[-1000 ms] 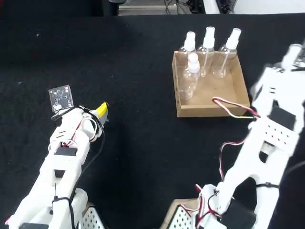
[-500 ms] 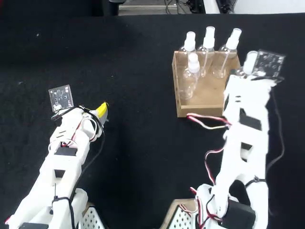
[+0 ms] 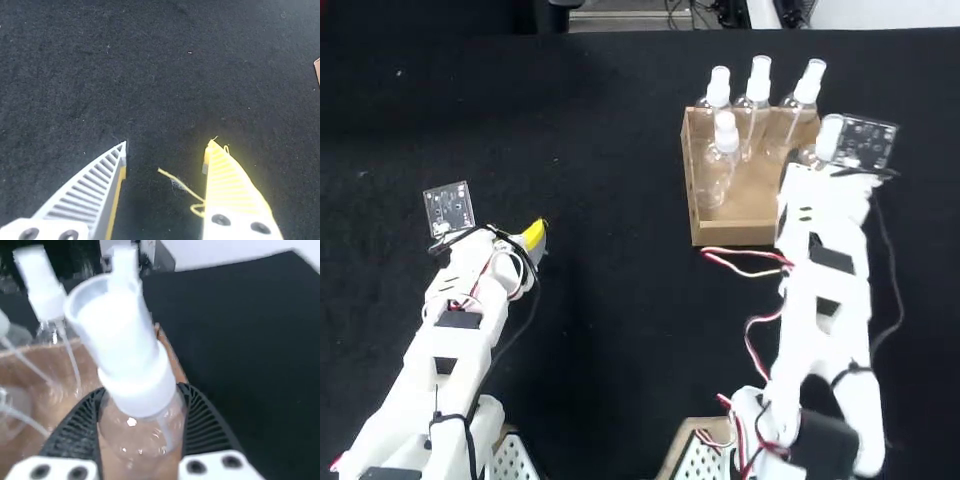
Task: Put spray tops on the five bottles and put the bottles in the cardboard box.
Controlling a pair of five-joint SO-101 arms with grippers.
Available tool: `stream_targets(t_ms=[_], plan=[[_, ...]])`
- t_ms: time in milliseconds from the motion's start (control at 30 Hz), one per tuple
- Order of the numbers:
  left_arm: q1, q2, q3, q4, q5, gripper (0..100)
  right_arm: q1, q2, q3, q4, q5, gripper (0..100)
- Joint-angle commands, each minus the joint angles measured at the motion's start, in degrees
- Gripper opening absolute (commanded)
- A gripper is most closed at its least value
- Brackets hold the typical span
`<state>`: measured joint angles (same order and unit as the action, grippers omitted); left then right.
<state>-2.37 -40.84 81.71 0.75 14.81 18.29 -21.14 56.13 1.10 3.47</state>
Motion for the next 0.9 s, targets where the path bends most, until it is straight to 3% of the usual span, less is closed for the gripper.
stream_targets(t_ms=[0,233,533,733,867], plan=[[-0.13,-0.53,-0.4,-0.97,0.09,24,-0.44,3.3,-4.09,-5.01,0.0,1.1],[-0.13,-0.53,-0.4,-1.05,0.09,24,-0.62,9.45,-4.62,-7.91,0.0,1.1],[-0.13,-0.53,-0.4,-1.05,0.09,24,-0.7,13.41,-10.07,-1.14,0.0,2.1],[-0.13,-0.53,-0.4,-1.05,0.09,24,-0.79,13.41,-9.89,-0.62,0.0,17.6],[-0.13,-0.53,-0.4,-1.05,0.09,24,-0.79,13.41,-9.8,-0.62,0.09,21.7]])
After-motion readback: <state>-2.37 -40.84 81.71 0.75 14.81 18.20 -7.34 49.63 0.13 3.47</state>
